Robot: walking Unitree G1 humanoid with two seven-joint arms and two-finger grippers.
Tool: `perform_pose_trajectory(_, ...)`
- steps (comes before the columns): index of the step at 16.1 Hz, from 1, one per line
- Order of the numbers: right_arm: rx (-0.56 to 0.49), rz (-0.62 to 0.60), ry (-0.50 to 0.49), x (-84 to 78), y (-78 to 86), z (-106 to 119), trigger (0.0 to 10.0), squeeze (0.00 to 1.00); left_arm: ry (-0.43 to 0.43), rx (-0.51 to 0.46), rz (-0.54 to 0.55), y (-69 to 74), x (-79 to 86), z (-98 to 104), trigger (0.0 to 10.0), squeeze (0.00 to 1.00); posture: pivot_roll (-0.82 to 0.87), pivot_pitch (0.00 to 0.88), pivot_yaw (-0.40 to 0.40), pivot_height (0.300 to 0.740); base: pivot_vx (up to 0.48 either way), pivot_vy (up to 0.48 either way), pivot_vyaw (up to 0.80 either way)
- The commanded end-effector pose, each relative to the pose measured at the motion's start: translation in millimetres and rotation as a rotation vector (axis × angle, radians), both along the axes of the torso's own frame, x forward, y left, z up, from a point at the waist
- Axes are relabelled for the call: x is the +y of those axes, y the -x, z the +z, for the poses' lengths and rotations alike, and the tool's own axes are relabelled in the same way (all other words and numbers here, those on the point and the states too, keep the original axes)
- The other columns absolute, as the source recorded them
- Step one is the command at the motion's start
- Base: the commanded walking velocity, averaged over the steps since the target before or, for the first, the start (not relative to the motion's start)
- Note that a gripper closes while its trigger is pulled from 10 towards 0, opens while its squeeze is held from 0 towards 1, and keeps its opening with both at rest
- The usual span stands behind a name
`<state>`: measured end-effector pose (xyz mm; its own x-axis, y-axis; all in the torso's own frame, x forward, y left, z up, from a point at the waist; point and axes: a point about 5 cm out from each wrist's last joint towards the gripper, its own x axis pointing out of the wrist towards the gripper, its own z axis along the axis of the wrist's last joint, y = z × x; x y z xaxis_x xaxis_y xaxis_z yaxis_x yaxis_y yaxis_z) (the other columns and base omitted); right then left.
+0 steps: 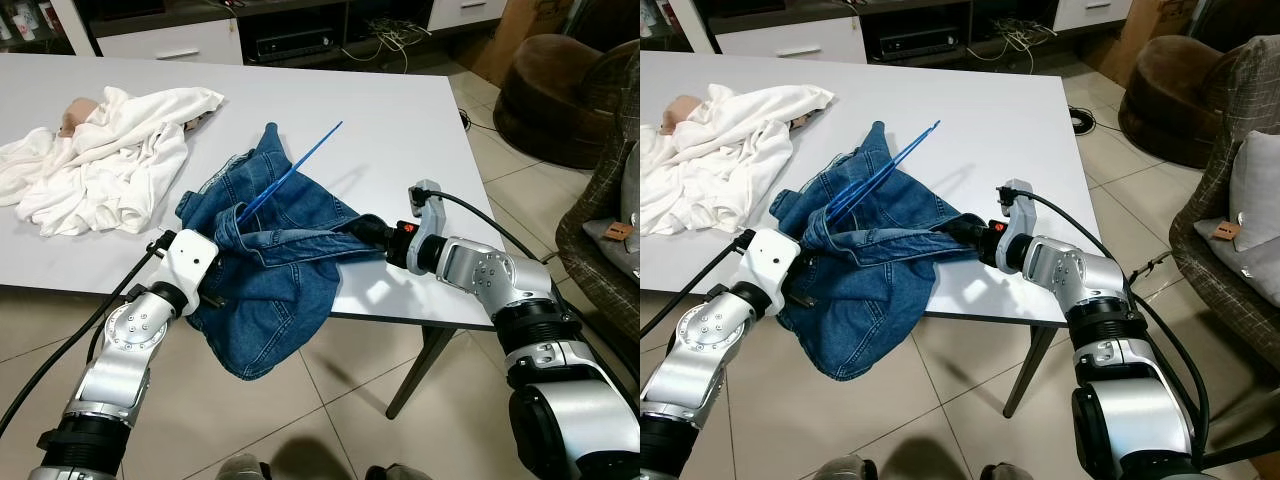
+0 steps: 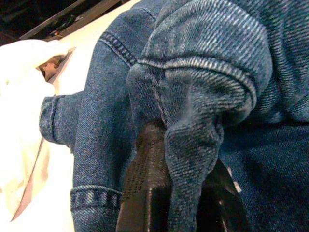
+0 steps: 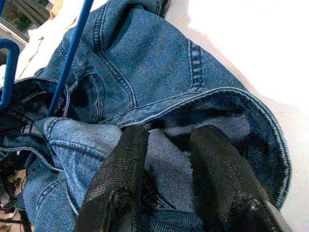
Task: Hang hanger
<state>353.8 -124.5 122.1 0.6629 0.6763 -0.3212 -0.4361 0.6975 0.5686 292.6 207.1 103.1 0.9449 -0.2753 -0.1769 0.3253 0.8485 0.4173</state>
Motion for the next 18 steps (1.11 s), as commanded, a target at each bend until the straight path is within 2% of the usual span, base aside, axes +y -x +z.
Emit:
perform_pose_trajectory(1, 0.0, 0.002, 0.01, -0.6, -0.1, 0.9, 9.1, 0.0, -0.008, 0.028, -0.016, 0.9, -1.8, -4.1, 10.0, 0.0, 0.0, 0.049, -0.003, 0.74, 0.0, 0.0, 0.0)
perform_pose_trajectory(2, 0.001, 0.018, -0.006, 0.8, 1.3, 1.0, 0.0, 0.0, -0.008, 0.027, -0.018, 0.2, -2.2, -3.3, 10.0, 0.0, 0.0, 0.049, -0.003, 0.74, 0.0, 0.0, 0.0)
perform_pose_trajectory(6, 0.0, 0.073, -0.058, 5.8, 6.6, 3.1, 0.0, 0.0, -0.009, 0.027, -0.024, -0.9, -3.5, -3.0, 10.0, 0.0, -0.01, 0.047, 0.001, 0.74, 0.0, 0.0, 0.0)
perform_pose_trajectory(11, -0.001, 0.09, -0.117, 4.1, 10.0, 4.5, 0.0, 0.0, -0.008, 0.023, -0.023, -0.4, -3.4, -2.3, 10.0, 0.0, 0.0, 0.051, 0.0, 0.74, 0.0, 0.0, 0.0)
perform_pose_trajectory(18, -0.018, 0.051, -0.144, 2.4, 6.9, 8.0, 0.0, 0.0, -0.008, 0.016, -0.021, -1.2, -2.7, -0.2, 10.0, 0.0, 0.0, 0.051, 0.001, 0.74, 0.0, 0.0, 0.0)
